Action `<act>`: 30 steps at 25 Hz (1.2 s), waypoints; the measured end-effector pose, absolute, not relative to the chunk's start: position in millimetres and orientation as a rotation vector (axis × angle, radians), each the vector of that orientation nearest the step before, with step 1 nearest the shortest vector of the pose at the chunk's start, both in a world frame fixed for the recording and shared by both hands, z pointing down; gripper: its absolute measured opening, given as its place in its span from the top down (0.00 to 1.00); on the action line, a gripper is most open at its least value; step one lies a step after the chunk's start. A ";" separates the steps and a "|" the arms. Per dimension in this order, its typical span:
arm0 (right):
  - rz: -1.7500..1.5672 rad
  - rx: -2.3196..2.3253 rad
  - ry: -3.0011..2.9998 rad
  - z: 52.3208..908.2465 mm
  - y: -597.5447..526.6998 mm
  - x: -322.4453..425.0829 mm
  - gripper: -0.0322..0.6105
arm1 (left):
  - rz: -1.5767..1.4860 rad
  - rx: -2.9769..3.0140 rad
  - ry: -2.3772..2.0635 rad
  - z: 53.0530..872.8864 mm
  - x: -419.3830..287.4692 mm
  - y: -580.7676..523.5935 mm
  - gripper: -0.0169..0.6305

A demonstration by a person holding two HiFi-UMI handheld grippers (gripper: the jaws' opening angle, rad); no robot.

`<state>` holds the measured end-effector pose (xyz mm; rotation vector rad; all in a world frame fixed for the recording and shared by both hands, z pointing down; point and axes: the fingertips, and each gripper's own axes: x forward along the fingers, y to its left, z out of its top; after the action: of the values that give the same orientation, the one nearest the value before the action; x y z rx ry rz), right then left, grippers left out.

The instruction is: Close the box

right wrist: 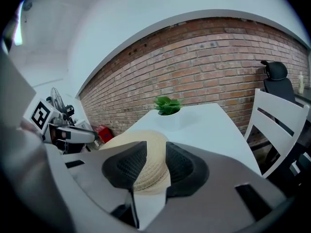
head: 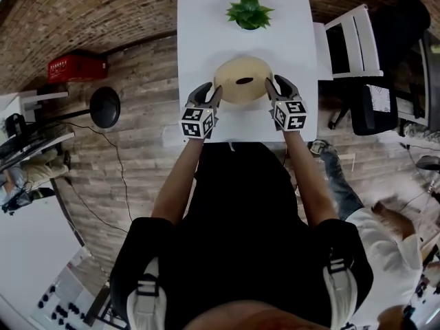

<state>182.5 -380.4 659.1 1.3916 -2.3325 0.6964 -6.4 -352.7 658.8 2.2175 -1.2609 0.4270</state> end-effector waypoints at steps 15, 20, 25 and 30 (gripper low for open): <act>0.461 1.264 -2.439 608.5 -336.9 164.7 0.95 | 0.418 2.402 -1.199 604.0 7.1 -324.9 0.94; 0.434 1.260 -2.458 597.0 -332.7 165.5 0.95 | 0.413 2.433 -1.187 590.3 9.0 -319.6 0.94; 0.424 1.244 -2.456 590.9 -328.9 166.8 0.95 | 0.404 2.459 -1.187 579.9 11.3 -320.7 0.94; 0.416 1.236 -2.473 588.5 -326.8 168.0 0.95 | 0.409 2.476 -1.189 574.4 15.3 -320.7 0.94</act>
<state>168.0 -326.8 588.5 1.2360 -2.4730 0.4160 15.3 -320.7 574.4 2.4757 -1.1893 0.4089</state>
